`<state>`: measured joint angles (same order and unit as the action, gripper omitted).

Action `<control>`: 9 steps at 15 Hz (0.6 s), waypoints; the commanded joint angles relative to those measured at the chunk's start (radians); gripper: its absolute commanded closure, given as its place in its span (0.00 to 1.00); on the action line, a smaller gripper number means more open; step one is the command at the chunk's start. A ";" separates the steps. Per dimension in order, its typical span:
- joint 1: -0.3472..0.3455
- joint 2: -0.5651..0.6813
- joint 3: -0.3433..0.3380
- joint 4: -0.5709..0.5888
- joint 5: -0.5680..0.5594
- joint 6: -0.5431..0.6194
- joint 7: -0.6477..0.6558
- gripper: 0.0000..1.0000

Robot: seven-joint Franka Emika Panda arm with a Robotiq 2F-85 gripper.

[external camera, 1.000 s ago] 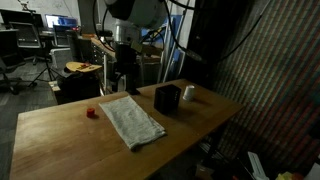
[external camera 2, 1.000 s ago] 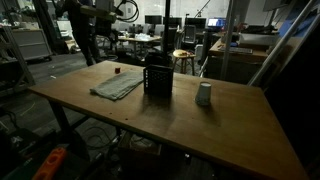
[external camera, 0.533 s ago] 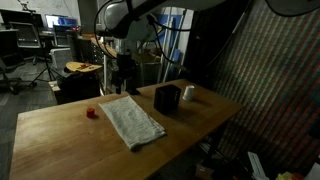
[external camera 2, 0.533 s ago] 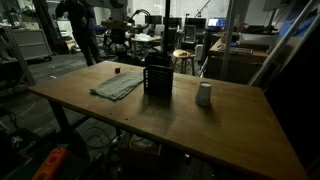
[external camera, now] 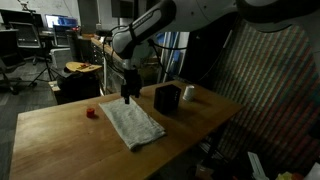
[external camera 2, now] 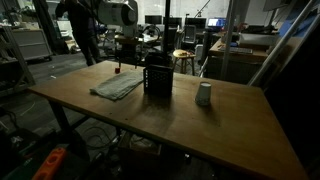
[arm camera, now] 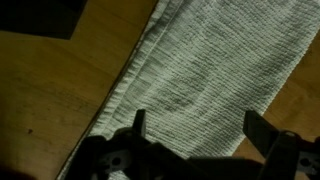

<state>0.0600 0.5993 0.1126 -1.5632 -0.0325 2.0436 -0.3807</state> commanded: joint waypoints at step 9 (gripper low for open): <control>0.023 0.125 0.006 0.056 -0.033 0.073 0.007 0.00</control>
<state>0.0800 0.6847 0.1198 -1.5514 -0.0393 2.1042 -0.3805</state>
